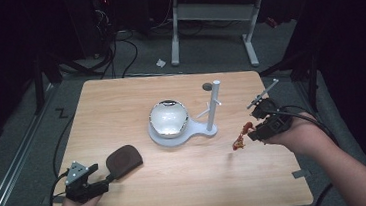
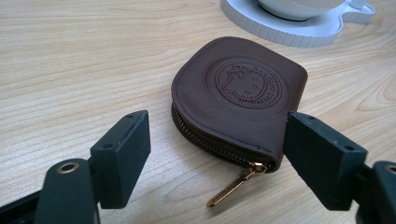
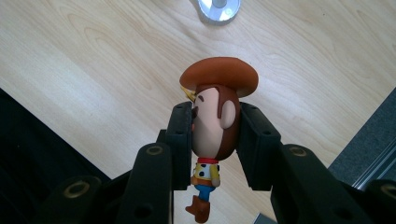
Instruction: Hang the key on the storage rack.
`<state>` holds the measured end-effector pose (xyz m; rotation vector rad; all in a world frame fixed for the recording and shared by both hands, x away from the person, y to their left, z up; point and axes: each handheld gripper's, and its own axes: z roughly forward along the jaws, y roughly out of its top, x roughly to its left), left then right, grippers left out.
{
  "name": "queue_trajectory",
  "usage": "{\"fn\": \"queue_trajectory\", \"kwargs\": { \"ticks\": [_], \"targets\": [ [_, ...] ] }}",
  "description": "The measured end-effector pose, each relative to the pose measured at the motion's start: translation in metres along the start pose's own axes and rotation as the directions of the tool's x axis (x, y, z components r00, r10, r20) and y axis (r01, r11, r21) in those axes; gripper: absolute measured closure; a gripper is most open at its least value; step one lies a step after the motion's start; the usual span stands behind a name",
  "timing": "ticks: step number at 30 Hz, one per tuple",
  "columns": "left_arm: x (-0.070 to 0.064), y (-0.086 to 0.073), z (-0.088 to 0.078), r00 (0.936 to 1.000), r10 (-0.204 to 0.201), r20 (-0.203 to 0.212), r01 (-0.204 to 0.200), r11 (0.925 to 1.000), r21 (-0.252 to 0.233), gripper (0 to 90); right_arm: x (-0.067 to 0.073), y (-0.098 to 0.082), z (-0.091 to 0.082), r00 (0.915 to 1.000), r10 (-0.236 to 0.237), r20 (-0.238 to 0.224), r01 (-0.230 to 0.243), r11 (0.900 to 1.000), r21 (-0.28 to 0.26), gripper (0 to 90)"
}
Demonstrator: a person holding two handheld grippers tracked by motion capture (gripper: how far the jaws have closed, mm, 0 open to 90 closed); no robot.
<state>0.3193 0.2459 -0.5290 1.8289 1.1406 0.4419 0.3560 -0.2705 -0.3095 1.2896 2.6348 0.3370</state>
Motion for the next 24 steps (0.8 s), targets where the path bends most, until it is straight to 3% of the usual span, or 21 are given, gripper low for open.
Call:
{"fn": "queue_trajectory", "kwargs": {
  "ticks": [24],
  "targets": [
    [0.003,-0.002,-0.003,0.9999,-0.015,-0.003,0.015,0.9999,-0.005,23.7,0.000,0.039,-0.016,0.9994,-0.026,0.024,0.028,0.998,-0.055,68.3]
  ]
}}
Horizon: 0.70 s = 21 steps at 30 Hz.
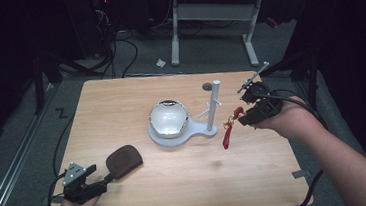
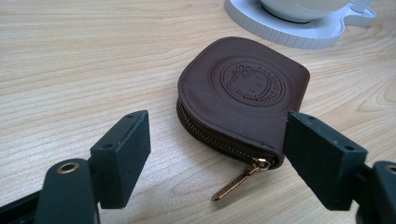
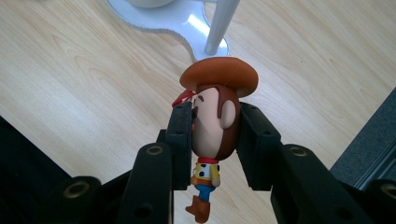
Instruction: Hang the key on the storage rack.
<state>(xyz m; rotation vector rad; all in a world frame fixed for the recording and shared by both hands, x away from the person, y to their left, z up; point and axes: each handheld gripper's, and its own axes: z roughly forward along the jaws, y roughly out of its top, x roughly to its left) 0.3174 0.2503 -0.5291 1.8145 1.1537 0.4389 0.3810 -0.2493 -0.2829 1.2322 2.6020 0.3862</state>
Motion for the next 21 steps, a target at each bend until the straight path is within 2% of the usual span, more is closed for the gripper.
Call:
{"fn": "queue_trajectory", "kwargs": {
  "ticks": [5,7,9,11,21],
  "targets": [
    [0.000,0.000,0.000,1.0000,-0.002,0.001,0.002,1.0000,-0.001,23.7,0.001,0.007,-0.005,0.9999,0.005,0.010,-0.005,1.000,-0.008,68.2],
    [0.000,0.000,0.000,1.0000,-0.003,0.001,0.003,1.0000,-0.002,23.7,0.001,0.011,-0.006,0.9999,-0.011,0.013,0.011,1.000,-0.016,68.3],
    [0.001,0.000,0.000,1.0000,-0.004,0.001,0.004,1.0000,-0.001,23.7,0.003,0.014,-0.008,0.9998,-0.001,0.018,0.001,1.000,-0.015,68.3],
    [0.001,0.000,0.000,1.0000,-0.006,0.002,0.006,1.0000,-0.002,23.7,0.001,0.018,-0.009,0.9996,-0.017,0.021,0.018,1.000,-0.021,68.3],
    [0.001,-0.001,-0.001,1.0000,-0.005,0.004,0.005,1.0000,-0.001,23.7,0.005,0.027,-0.012,0.9993,-0.028,0.025,0.029,0.999,-0.031,68.3]
  ]
}}
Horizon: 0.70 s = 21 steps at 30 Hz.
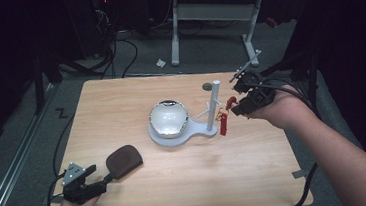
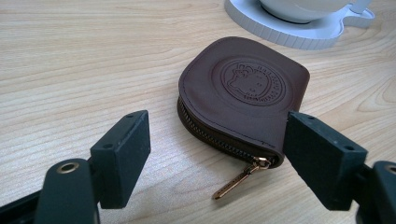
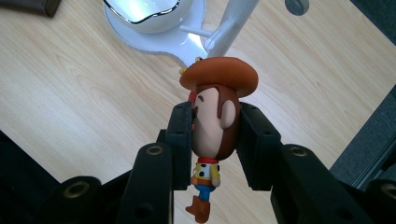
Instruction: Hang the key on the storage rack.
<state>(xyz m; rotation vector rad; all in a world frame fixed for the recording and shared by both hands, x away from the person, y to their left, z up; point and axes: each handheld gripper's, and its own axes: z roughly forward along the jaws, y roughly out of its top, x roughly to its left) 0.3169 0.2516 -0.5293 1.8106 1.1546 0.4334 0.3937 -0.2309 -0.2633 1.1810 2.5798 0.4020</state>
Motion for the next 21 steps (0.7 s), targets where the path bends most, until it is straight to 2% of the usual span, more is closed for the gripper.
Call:
{"fn": "queue_trajectory", "kwargs": {
  "ticks": [1,2,4,5,9,21],
  "targets": [
    [0.000,0.000,0.000,1.0000,0.000,0.000,0.000,1.0000,0.000,23.7,0.001,0.001,-0.001,1.0000,0.010,0.000,-0.010,1.000,0.001,68.3],
    [0.000,0.000,0.000,1.0000,0.000,0.000,0.000,1.0000,0.000,23.7,0.001,0.002,-0.001,1.0000,-0.003,0.002,0.003,1.000,-0.005,68.3],
    [0.000,0.000,0.000,1.0000,-0.001,0.000,0.001,1.0000,-0.002,23.7,0.002,0.003,-0.003,1.0000,0.005,0.000,-0.005,1.000,-0.005,68.3],
    [0.000,0.000,0.000,1.0000,-0.002,0.001,0.002,1.0000,-0.003,23.7,0.002,0.004,-0.003,0.9999,-0.011,0.004,0.011,1.000,-0.008,68.3],
    [0.000,0.000,-0.001,1.0000,-0.004,0.000,0.004,1.0000,-0.003,23.7,0.002,0.008,-0.005,1.0000,-0.005,0.008,0.005,1.000,-0.017,68.3],
    [0.001,-0.001,-0.001,1.0000,-0.006,0.002,0.006,1.0000,-0.003,23.7,-0.007,0.020,-0.005,0.9993,0.012,0.034,-0.011,0.999,-0.035,68.3]
  ]
}}
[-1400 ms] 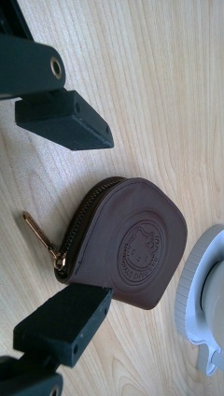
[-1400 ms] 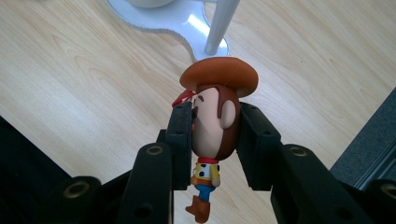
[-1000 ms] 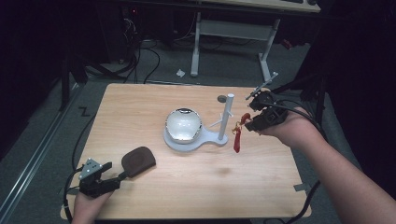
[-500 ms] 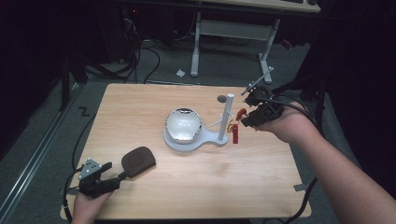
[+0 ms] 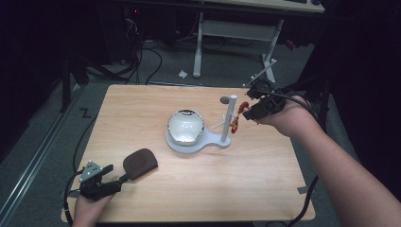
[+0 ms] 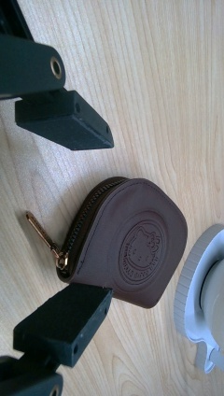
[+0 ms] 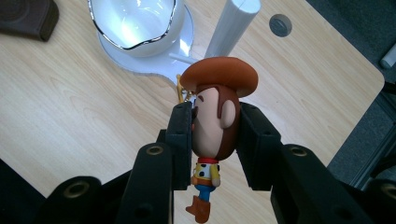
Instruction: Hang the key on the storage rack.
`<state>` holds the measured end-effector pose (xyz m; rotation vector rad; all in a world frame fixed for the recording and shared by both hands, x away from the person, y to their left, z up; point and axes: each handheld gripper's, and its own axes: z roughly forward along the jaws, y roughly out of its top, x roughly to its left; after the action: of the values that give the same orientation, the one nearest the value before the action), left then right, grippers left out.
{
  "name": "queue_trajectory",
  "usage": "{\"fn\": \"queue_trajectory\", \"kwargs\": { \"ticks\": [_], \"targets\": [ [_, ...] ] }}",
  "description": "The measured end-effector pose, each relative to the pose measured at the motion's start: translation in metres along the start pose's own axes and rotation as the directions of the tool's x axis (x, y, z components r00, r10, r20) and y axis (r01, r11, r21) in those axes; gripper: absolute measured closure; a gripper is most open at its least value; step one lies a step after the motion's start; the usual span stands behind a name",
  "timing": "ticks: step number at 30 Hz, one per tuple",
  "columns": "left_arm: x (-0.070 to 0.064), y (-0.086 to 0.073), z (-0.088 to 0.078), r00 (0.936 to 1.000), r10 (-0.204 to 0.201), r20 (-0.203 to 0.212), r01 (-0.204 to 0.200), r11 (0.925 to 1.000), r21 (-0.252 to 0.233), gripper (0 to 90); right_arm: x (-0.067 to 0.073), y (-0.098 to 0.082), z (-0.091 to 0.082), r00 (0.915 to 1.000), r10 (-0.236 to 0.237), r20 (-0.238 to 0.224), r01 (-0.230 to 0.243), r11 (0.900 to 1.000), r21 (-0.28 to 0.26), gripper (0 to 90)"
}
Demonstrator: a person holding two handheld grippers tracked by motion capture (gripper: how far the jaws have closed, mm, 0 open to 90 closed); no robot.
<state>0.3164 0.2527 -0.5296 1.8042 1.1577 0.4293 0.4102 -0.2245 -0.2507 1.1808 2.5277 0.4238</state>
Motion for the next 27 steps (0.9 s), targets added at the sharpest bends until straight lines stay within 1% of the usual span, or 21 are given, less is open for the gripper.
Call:
{"fn": "queue_trajectory", "kwargs": {
  "ticks": [4,7,8,10,11,12,13,14,19,21,23,26,27],
  "targets": [
    [0.000,0.000,0.000,1.0000,-0.003,-0.001,0.003,1.0000,-0.001,23.7,-0.001,0.001,0.004,1.0000,-0.004,-0.001,0.004,1.000,0.001,68.3],
    [0.000,0.000,-0.001,1.0000,-0.001,0.000,0.001,1.0000,-0.001,23.7,0.001,0.002,0.006,0.9999,-0.011,-0.008,0.011,1.000,0.001,68.3],
    [0.000,0.000,-0.001,1.0000,-0.001,0.000,0.001,1.0000,-0.001,23.7,0.003,0.003,0.006,0.9999,-0.003,-0.012,0.003,1.000,0.005,68.3],
    [-0.001,0.000,0.000,1.0000,0.000,0.001,0.000,1.0000,0.000,23.7,0.004,0.004,0.007,0.9997,-0.022,-0.012,0.022,1.000,-0.004,68.3],
    [-0.001,0.000,0.000,1.0000,0.000,0.001,0.000,1.0000,0.000,23.7,0.006,0.005,0.006,0.9998,-0.012,-0.014,0.012,1.000,0.000,68.2],
    [-0.001,0.000,0.000,1.0000,-0.001,0.001,0.001,1.0000,0.000,23.7,0.006,0.005,0.007,0.9996,-0.025,-0.014,0.025,1.000,-0.004,68.2],
    [-0.001,0.000,-0.001,1.0000,-0.002,0.001,0.002,1.0000,-0.001,23.7,0.006,0.006,0.007,0.9995,-0.027,-0.014,0.027,1.000,-0.006,68.2],
    [-0.001,0.000,-0.001,1.0000,0.000,0.001,0.000,1.0000,-0.001,23.7,0.007,0.006,0.007,0.9998,-0.012,-0.013,0.012,1.000,-0.004,68.3],
    [0.000,0.000,-0.001,1.0000,0.000,0.001,0.000,1.0000,-0.001,23.7,0.001,0.004,0.011,1.0000,-0.004,-0.004,0.004,1.000,-0.002,68.2],
    [0.000,0.000,-0.001,1.0000,-0.002,0.001,0.002,1.0000,-0.002,23.7,-0.001,0.001,0.013,0.9999,0.016,-0.006,-0.016,1.000,0.005,68.3],
    [0.000,0.000,-0.001,1.0000,0.002,0.000,-0.002,1.0000,0.000,23.7,-0.003,-0.003,0.016,0.9999,0.013,-0.007,-0.013,1.000,0.005,68.2],
    [-0.001,0.000,0.000,1.0000,0.002,0.001,-0.002,1.0000,0.001,23.7,-0.007,-0.012,0.023,0.9995,0.027,-0.015,-0.027,1.000,0.009,68.2],
    [-0.001,0.000,0.000,1.0000,0.003,0.002,-0.003,1.0000,0.001,23.7,-0.007,-0.012,0.023,0.9995,0.027,-0.015,-0.027,1.000,0.009,68.2]
  ]
}}
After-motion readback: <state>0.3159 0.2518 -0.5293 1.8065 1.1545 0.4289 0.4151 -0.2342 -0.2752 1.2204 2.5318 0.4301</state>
